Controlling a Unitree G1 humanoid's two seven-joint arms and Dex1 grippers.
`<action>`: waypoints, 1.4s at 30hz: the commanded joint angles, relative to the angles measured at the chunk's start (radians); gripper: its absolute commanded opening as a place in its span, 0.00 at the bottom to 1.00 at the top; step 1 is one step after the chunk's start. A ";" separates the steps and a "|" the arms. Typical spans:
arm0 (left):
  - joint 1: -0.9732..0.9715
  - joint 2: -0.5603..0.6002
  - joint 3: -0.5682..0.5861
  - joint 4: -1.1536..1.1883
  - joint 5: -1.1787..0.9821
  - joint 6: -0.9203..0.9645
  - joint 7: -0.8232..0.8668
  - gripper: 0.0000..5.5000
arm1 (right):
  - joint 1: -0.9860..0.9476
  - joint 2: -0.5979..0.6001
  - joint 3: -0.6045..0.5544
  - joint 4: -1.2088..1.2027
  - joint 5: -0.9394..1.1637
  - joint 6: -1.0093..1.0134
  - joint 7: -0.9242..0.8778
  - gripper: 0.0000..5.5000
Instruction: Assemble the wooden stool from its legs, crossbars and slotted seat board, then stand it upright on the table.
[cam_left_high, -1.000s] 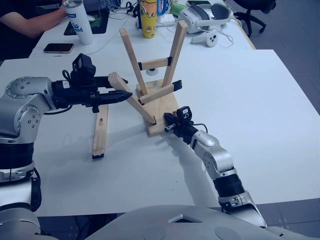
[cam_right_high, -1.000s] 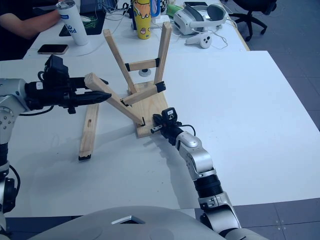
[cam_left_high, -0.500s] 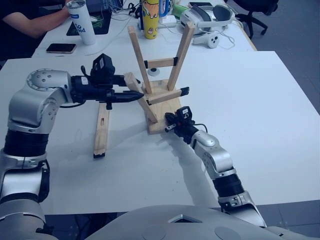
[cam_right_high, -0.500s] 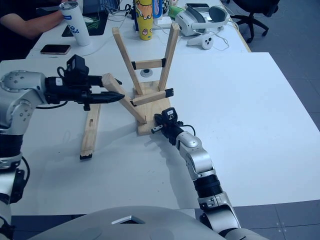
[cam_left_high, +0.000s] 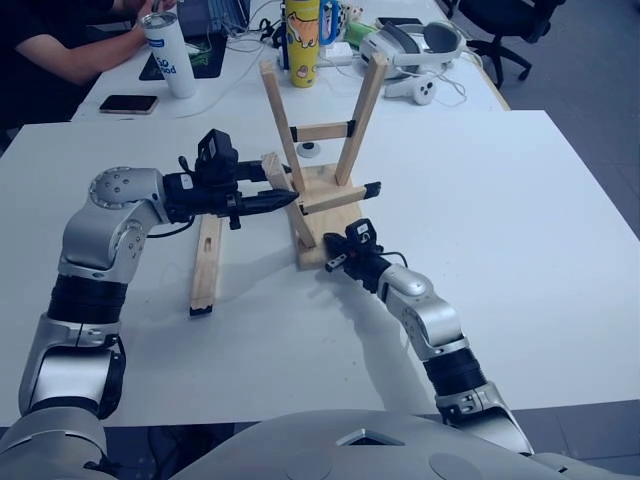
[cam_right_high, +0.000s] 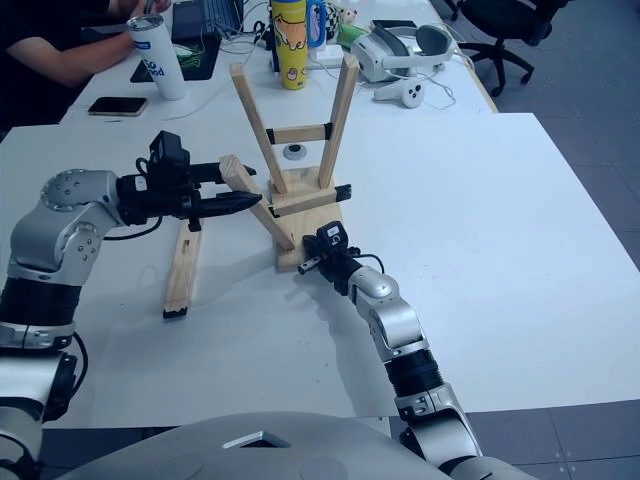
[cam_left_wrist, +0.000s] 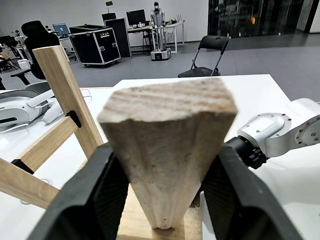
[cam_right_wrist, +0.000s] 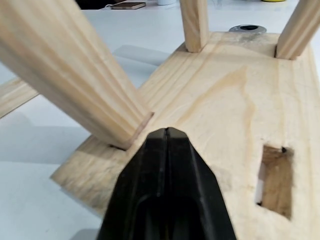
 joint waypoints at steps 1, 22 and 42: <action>0.097 -0.023 -0.096 0.071 0.053 0.108 -0.025 0.37 | 0.019 -0.011 0.012 0.059 -0.019 0.068 0.006 0.00; -0.244 0.008 0.589 -0.156 -0.675 0.471 0.395 0.53 | 0.032 -0.012 -0.032 0.128 -0.035 0.026 -0.025 0.00; 0.008 -0.254 0.084 -0.245 -0.284 0.264 0.738 0.00 | -0.016 -0.002 -0.001 0.220 -0.058 -0.028 -0.019 0.00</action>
